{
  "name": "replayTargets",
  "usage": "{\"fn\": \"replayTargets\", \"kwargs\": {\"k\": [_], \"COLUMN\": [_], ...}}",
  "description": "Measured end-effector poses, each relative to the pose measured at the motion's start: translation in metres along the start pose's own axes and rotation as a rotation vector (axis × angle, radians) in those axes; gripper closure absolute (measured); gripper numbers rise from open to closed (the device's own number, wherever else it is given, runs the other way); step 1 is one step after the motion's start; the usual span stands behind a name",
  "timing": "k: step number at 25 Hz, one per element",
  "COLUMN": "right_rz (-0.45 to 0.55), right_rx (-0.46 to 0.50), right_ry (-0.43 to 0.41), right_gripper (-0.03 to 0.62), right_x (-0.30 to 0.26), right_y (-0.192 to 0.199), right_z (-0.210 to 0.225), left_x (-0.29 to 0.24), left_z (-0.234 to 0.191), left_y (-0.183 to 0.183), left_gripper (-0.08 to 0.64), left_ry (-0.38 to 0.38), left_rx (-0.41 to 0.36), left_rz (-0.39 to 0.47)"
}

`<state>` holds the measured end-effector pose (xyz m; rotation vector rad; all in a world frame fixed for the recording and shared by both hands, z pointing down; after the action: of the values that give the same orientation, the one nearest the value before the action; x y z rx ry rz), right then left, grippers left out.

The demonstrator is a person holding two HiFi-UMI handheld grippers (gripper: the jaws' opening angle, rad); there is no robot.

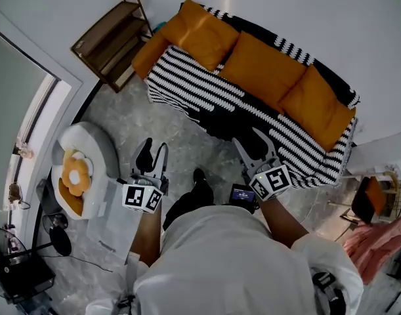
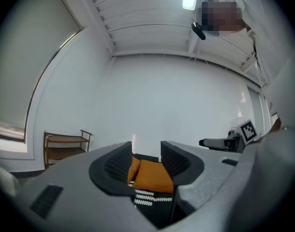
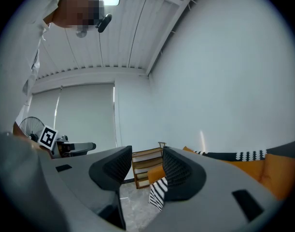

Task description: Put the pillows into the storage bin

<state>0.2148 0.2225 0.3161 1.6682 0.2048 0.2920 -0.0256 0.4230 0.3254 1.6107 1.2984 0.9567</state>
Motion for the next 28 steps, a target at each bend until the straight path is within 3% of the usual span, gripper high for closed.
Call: {"fn": "replayTargets", "kwargs": {"k": [11,22,28], "right_rz": [-0.034,-0.037,-0.03], "right_rx": [-0.015,-0.039,-0.082], "right_ry": [0.029,0.053,0.081], "right_gripper": [0.382,0.382,0.382], "right_x": [-0.131,-0.199,-0.267], "right_y": [0.005,0.023,0.038], "right_z": [0.02,0.06,0.099], "left_x": [-0.076,-0.142,-0.205], "left_z": [-0.111,-0.162,-0.196], "left_y": [-0.039,-0.04,-0.056], "left_gripper": [0.387,0.387,0.387], "left_ry": [0.026,0.023,0.02], "left_rx": [0.027,0.086,0.059], "left_rz": [0.011,-0.015,-0.04]}}
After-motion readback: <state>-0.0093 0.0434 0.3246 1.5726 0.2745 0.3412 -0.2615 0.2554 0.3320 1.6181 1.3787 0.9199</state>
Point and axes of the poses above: the fingertips, and each gripper's own axes: x backward along the fingers, z to its right, y out of its underside, the point moved 7 cm from there along x, backward along the fingers, and after that the axes turned 13 degrees about x, right-handed, at the moved point
